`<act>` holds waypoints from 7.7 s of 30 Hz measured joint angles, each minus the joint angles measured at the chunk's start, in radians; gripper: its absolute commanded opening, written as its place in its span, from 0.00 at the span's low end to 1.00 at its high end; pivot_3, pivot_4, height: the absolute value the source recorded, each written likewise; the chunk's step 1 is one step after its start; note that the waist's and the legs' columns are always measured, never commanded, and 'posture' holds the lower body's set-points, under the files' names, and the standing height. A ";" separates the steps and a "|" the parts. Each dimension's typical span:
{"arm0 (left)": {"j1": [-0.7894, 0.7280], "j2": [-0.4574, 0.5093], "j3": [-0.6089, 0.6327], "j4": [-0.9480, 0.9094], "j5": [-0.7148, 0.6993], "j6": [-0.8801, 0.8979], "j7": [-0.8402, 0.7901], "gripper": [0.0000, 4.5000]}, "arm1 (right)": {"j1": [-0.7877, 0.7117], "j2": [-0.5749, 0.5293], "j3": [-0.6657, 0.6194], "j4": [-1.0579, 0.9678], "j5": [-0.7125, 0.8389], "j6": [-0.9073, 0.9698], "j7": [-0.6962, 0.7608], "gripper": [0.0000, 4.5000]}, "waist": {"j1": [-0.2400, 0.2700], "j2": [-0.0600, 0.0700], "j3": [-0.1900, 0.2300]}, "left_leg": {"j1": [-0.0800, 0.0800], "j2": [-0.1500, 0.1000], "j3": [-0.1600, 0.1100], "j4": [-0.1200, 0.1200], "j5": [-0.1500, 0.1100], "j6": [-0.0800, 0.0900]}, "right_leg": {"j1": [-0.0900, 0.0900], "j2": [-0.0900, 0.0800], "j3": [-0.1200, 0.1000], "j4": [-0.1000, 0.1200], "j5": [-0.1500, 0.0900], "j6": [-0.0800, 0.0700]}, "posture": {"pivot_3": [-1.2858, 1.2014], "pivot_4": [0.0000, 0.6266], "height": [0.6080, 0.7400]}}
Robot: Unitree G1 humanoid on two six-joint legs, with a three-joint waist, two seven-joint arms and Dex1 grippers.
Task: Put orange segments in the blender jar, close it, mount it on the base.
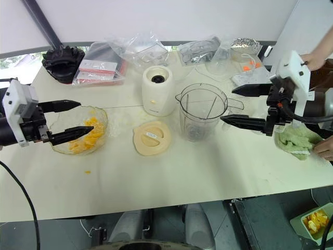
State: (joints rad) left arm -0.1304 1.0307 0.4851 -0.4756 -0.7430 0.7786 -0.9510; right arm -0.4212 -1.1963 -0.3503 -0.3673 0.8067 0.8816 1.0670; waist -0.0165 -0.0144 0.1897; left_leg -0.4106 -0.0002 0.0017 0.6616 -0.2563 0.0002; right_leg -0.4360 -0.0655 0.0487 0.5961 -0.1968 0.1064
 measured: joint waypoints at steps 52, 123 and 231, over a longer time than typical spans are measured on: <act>-0.777 -0.095 -0.865 1.288 0.836 -0.633 -0.596 1.00 | -0.153 0.038 0.191 0.034 -0.042 0.006 0.002 0.99 | 0.003 -0.001 0.001 | -0.008 -0.002 0.001 0.004 0.000 0.001 | -0.008 0.003 0.000 0.008 0.001 0.001 | 0.52 0.24 1.00; -0.818 -0.308 -0.726 1.606 0.954 -0.606 -0.342 0.14 | -0.247 0.154 0.232 0.064 -0.177 -0.066 -0.083 1.00 | 0.004 -0.001 0.000 | -0.005 -0.003 -0.001 0.008 0.000 0.001 | -0.009 0.003 0.000 0.020 0.003 0.005 | 0.52 0.24 1.00; -0.406 -0.574 -0.555 0.569 0.626 -0.346 -0.157 0.98 | 0.616 0.508 -0.237 0.088 -0.191 -0.297 -0.967 1.00 | 0.029 -0.004 0.000 | 0.002 -0.001 -0.007 0.019 -0.003 0.005 | 0.008 0.002 -0.001 0.014 0.000 0.003 | 0.52 0.24 1.00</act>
State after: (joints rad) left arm -0.5364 0.4570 -0.0695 0.0936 -0.1168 0.4322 -1.1077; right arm 0.1951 -0.6882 -0.5869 -0.2791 0.6158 0.5842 0.0999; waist 0.0129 -0.0188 0.1896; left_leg -0.4090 -0.0013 -0.0056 0.6808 -0.2589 0.0057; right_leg -0.4275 -0.0634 0.0474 0.6101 -0.1964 0.1089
